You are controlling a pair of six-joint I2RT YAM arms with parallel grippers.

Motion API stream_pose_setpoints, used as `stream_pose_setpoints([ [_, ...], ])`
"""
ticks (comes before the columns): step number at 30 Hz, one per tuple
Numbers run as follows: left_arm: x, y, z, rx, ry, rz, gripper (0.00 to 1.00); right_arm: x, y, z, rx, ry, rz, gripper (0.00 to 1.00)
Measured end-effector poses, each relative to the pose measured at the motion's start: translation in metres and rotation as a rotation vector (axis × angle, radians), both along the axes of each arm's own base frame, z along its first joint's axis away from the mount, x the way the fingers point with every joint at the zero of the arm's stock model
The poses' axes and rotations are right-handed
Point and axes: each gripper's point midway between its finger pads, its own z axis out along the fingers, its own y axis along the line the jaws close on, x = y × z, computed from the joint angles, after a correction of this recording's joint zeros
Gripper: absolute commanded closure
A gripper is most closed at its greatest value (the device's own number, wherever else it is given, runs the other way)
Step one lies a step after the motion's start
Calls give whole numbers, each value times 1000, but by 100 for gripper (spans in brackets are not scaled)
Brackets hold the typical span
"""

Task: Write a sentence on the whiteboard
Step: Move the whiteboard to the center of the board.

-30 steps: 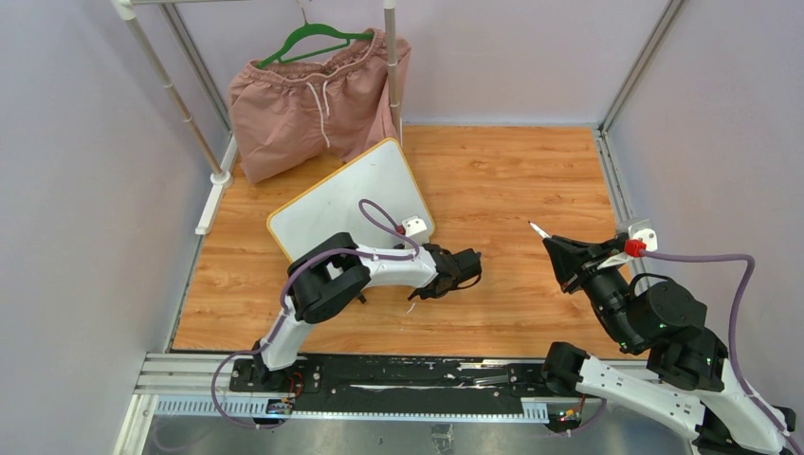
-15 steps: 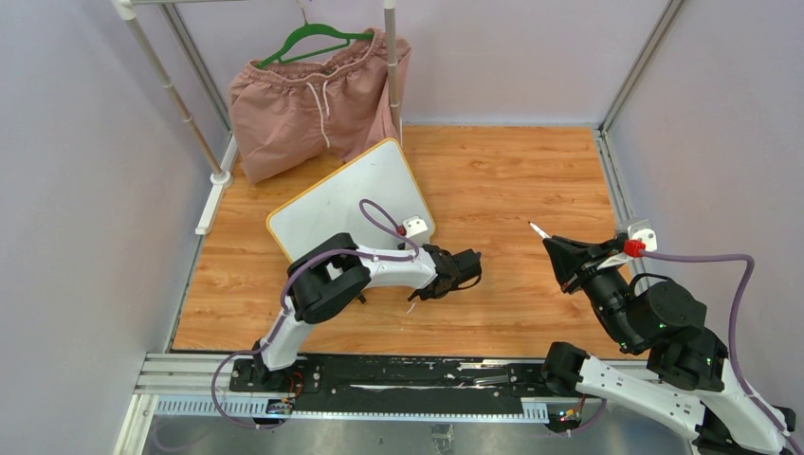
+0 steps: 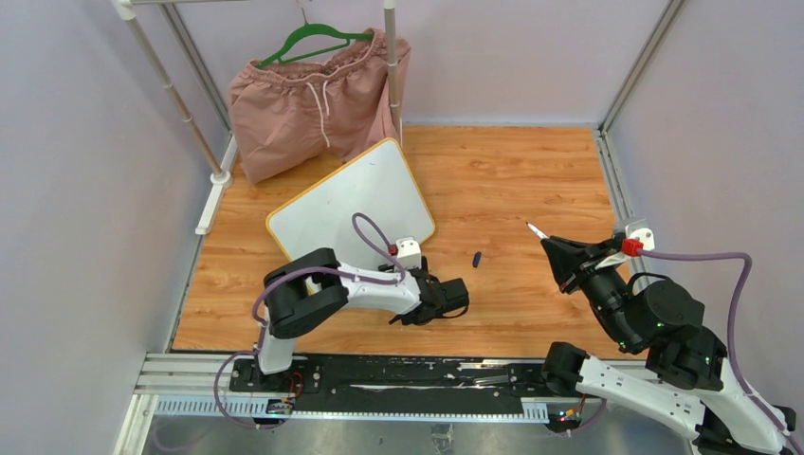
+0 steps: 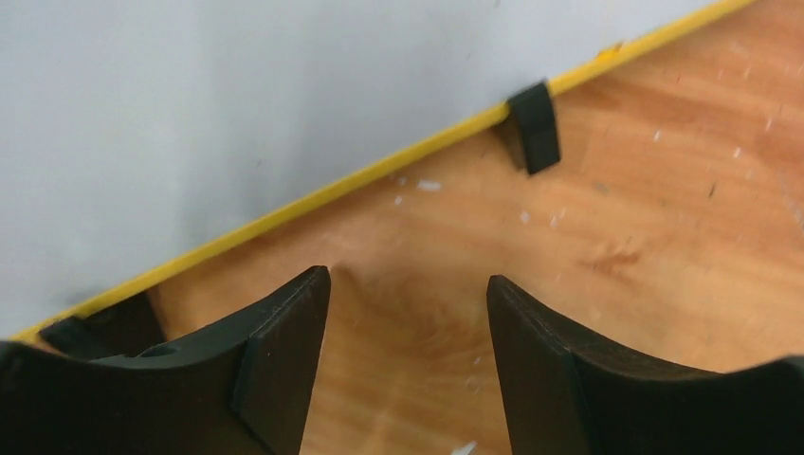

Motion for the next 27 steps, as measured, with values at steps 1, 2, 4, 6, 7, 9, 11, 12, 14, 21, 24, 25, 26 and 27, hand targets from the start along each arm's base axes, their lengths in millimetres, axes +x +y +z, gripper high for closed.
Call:
stream_pose_setpoints([
  [1, -6, 2, 0, 2, 8, -11, 32, 0, 0, 0, 2, 1, 0, 100],
  [2, -13, 5, 0, 4, 19, -27, 32, 0, 0, 0, 3, 2, 0, 100],
  [4, -29, 8, 0, 2, 44, -61, 32, 0, 1, -1, 4, 4, 1, 100],
  [6, -45, 14, -1, 2, 74, -94, 32, 0, 2, -2, 2, 7, 2, 100],
  [7, -51, 16, -1, -1, 87, -103, 33, 0, 2, -3, 2, 8, 4, 100],
  [9, -64, 24, -3, -14, 110, -112, 33, 0, 3, -4, 2, 9, 9, 100],
  [11, -73, 33, -4, -40, 121, -100, 33, 0, 4, -4, 4, 11, 12, 100],
  [12, -76, 39, -5, -57, 126, -87, 33, 0, 5, -5, 4, 12, 15, 100],
  [14, -81, 50, -6, -82, 135, -57, 33, -1, 6, -5, 5, 14, 20, 100],
  [21, -90, 75, -9, -126, 137, 35, 34, -2, 8, -5, 11, 16, 32, 100],
  [24, -89, 82, -9, -129, 127, 58, 35, -2, 9, -6, 10, 18, 37, 100],
  [25, -89, 84, -8, -130, 126, 65, 36, -2, 10, -7, 10, 20, 38, 100],
  [26, -88, 86, -8, -129, 126, 74, 36, -2, 11, -7, 8, 21, 42, 100],
  [27, -87, 89, -8, -131, 125, 84, 37, -2, 11, -7, 7, 22, 43, 100],
])
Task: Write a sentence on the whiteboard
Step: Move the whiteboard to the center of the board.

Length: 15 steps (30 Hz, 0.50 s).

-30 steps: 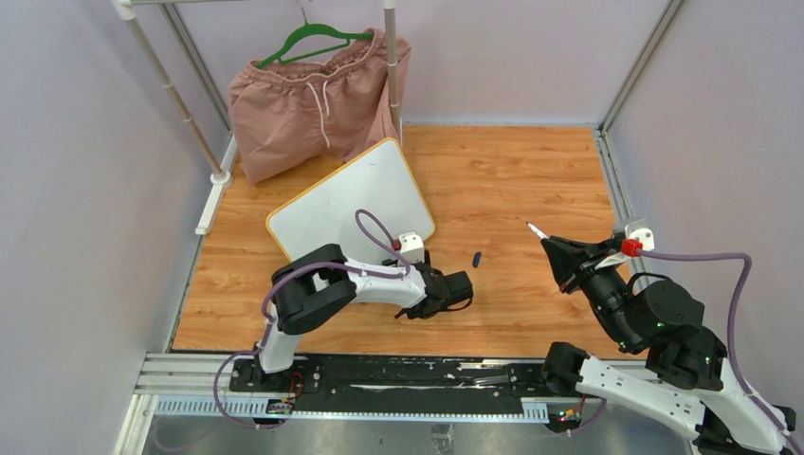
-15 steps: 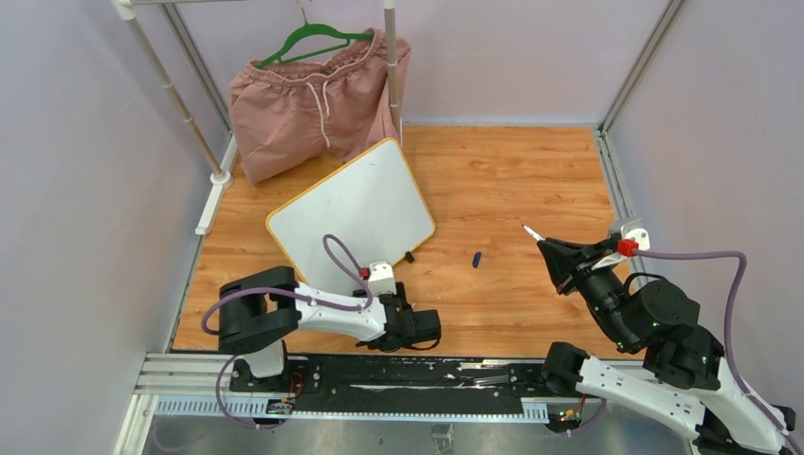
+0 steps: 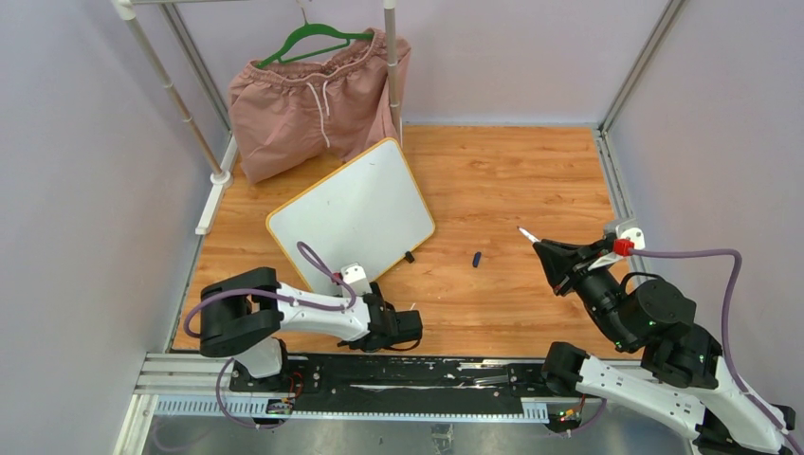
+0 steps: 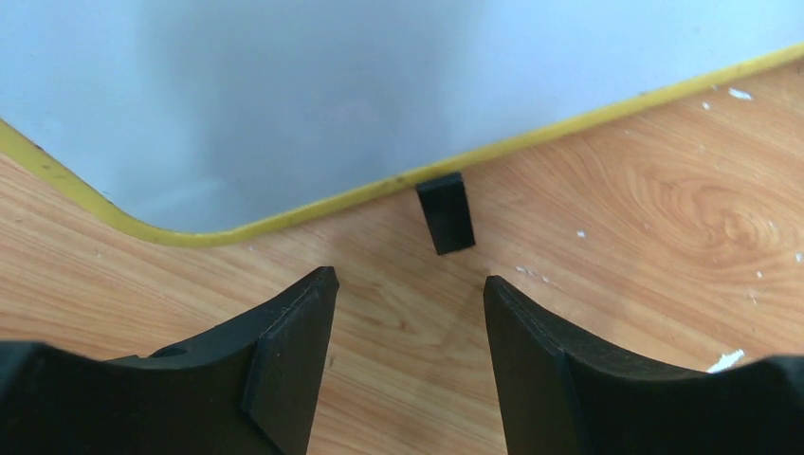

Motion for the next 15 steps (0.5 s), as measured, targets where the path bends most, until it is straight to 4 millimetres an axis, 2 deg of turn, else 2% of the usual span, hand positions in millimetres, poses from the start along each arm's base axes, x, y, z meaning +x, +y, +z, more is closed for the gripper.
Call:
stream_pose_setpoints([
  [5, 8, 10, 1, -3, -9, 46, 42, 0, 2, -1, -4, 3, 8, 100],
  [15, 17, 11, 2, -8, -12, 76, 44, 0, 4, -1, -3, 7, 12, 100],
])
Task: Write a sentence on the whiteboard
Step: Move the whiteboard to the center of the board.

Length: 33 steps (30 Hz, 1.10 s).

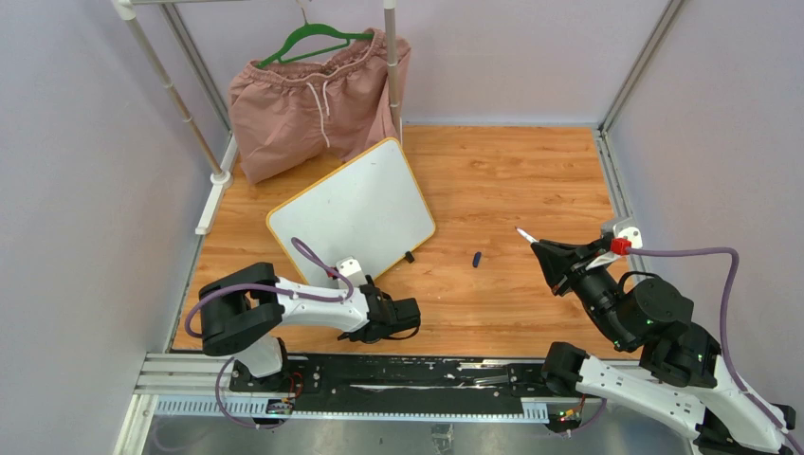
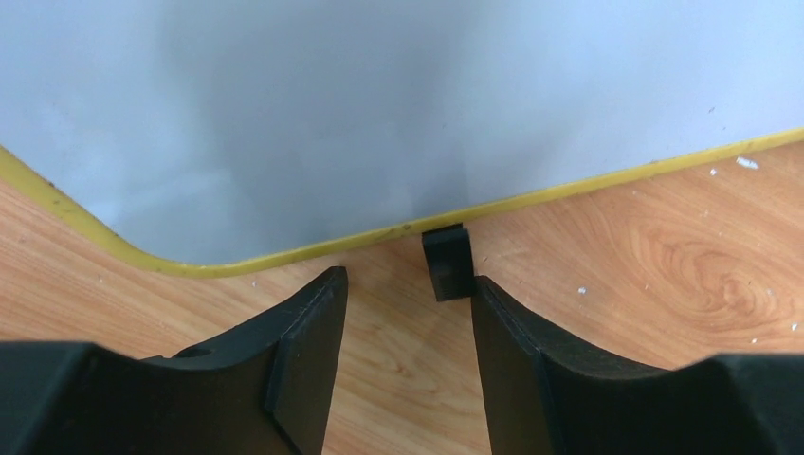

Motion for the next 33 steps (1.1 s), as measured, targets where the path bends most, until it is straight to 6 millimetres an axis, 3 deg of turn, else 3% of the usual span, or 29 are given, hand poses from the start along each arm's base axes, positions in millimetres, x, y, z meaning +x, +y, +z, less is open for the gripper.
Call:
stream_pose_setpoints([
  [9, 13, 0, 0, 6, -22, 19, 45, 1, 2, -1, -7, 5, 3, 100],
  [15, 16, -3, 0, 14, -36, 16, 51, 1, 5, -3, -14, 10, 6, 100],
  [25, 21, -5, 1, 14, -61, 13, 64, 1, 5, -3, -13, 11, 6, 100],
  [33, 23, -6, 1, 10, -72, 16, 83, 2, 8, -4, -14, 21, 8, 100],
])
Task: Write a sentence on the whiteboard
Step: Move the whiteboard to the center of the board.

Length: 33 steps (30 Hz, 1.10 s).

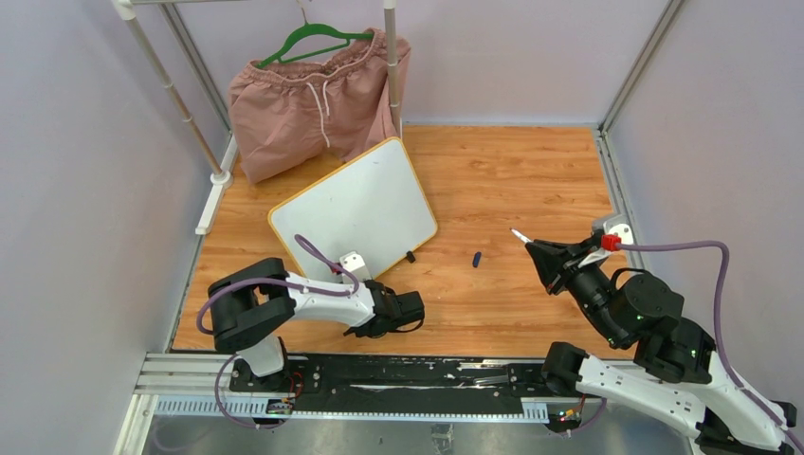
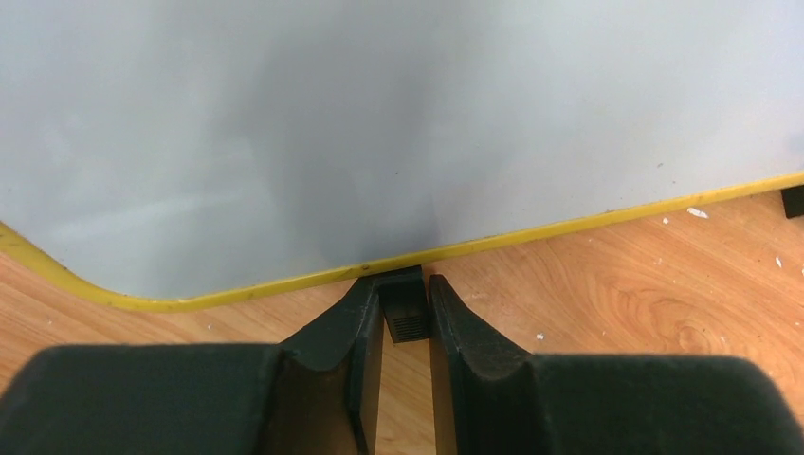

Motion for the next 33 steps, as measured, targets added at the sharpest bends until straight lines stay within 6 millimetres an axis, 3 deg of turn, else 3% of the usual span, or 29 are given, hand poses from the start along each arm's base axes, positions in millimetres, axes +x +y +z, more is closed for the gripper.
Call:
stream_pose_setpoints([
  [6, 2, 0, 0, -1, -6, 4, 99, 1, 1, -1, -4, 4, 0, 100],
  [16, -2, -3, -3, 47, -26, -91, 100, 2, 3, -2, -11, 8, 0, 100],
  [24, -5, -43, -2, 5, -51, -251, 100, 3, 6, -4, -20, 13, 0, 100],
  [33, 3, -70, -1, 15, -56, -307, 100, 4, 8, -5, -25, 17, 1, 100],
])
